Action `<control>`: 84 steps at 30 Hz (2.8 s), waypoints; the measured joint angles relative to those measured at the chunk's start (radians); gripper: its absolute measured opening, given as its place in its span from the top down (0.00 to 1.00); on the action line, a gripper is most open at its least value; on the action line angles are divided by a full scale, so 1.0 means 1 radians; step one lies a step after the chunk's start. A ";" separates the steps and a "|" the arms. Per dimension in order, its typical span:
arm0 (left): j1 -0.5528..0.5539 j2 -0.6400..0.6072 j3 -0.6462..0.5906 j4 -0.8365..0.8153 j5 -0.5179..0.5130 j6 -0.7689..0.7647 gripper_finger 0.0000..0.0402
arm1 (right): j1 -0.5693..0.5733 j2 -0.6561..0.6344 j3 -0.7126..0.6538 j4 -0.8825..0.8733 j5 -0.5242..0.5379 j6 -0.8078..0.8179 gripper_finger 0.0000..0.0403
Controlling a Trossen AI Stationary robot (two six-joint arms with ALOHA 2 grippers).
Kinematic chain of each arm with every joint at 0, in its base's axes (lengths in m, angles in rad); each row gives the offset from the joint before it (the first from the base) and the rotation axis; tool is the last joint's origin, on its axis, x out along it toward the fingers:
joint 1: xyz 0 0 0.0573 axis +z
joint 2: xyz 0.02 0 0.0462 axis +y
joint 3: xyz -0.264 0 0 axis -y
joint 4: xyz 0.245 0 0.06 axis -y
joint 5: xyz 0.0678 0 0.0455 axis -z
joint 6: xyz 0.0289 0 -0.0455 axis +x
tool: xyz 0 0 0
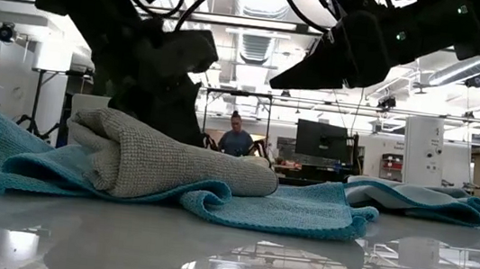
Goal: Fold microfiber towels
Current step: Fold the gray microfiber towel
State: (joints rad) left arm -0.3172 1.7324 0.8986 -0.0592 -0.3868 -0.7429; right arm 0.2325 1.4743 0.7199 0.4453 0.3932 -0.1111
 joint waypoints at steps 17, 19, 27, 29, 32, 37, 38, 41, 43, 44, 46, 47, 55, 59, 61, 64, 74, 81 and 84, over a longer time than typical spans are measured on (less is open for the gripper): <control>-0.036 -0.028 0.057 0.001 0.017 0.290 1.00 | -0.085 0.007 0.011 -0.020 -0.350 0.081 0.62; -0.036 -0.028 0.062 -0.002 0.016 0.320 1.00 | -0.092 0.007 0.015 -0.016 -0.350 0.067 0.57; -0.037 -0.032 0.065 -0.001 0.014 0.333 1.00 | -0.130 0.034 0.031 -0.014 -0.528 -0.012 0.47; -0.038 -0.032 0.065 -0.002 0.014 0.332 1.00 | -0.135 0.047 0.031 -0.016 -0.533 -0.019 0.47; -0.040 -0.034 0.066 -0.001 0.013 0.334 1.00 | -0.135 0.074 0.031 -0.020 -0.537 -0.040 0.47; -0.049 -0.046 0.064 -0.003 0.012 0.339 1.00 | -0.135 0.143 0.031 0.017 -0.586 -0.073 0.47; -0.051 -0.048 0.065 -0.002 0.012 0.339 1.00 | -0.135 0.156 0.033 0.027 -0.587 -0.073 0.47; -0.058 -0.062 0.066 -0.004 0.013 0.349 1.00 | -0.135 0.188 0.050 0.035 -0.586 -0.079 0.47; -0.060 -0.075 0.065 0.003 0.012 0.358 1.00 | -0.135 0.200 0.065 0.041 -0.586 -0.083 0.47; -0.060 -0.080 0.063 -0.002 0.012 0.358 1.00 | -0.135 0.207 0.073 0.042 -0.586 -0.084 0.47; -0.060 -0.083 0.063 0.001 0.012 0.361 1.00 | -0.135 0.217 0.093 0.043 -0.586 -0.085 0.47; -0.060 -0.083 0.063 -0.003 0.012 0.365 1.00 | -0.135 0.224 0.102 0.043 -0.586 -0.088 0.47; -0.060 -0.084 0.060 0.003 0.012 0.366 1.00 | -0.137 0.283 0.185 0.029 -0.664 -0.110 0.47; -0.060 -0.086 0.060 0.005 0.012 0.367 1.00 | -0.146 0.333 0.240 -0.034 -0.722 -0.117 0.54; -0.060 -0.086 0.060 0.004 0.012 0.366 1.00 | -0.148 0.351 0.264 -0.072 -0.741 -0.118 0.62; -0.060 -0.086 0.060 0.004 0.012 0.364 1.00 | -0.153 0.359 0.287 -0.106 -0.744 -0.127 0.77; -0.058 -0.101 0.060 -0.091 0.012 0.360 0.84 | -0.163 0.347 0.344 -0.270 -0.731 -0.048 0.97; -0.059 -0.176 0.067 -0.266 0.034 0.326 0.65 | -0.165 0.376 0.382 -0.317 -0.706 -0.012 0.98; -0.061 -0.230 0.065 -0.331 0.045 0.281 0.63 | -0.167 0.376 0.395 -0.363 -0.706 -0.011 0.98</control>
State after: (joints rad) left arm -0.3779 1.5023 0.9636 -0.3898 -0.3414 -0.4622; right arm 0.0650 1.8499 1.1145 0.0821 -0.3126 -0.1226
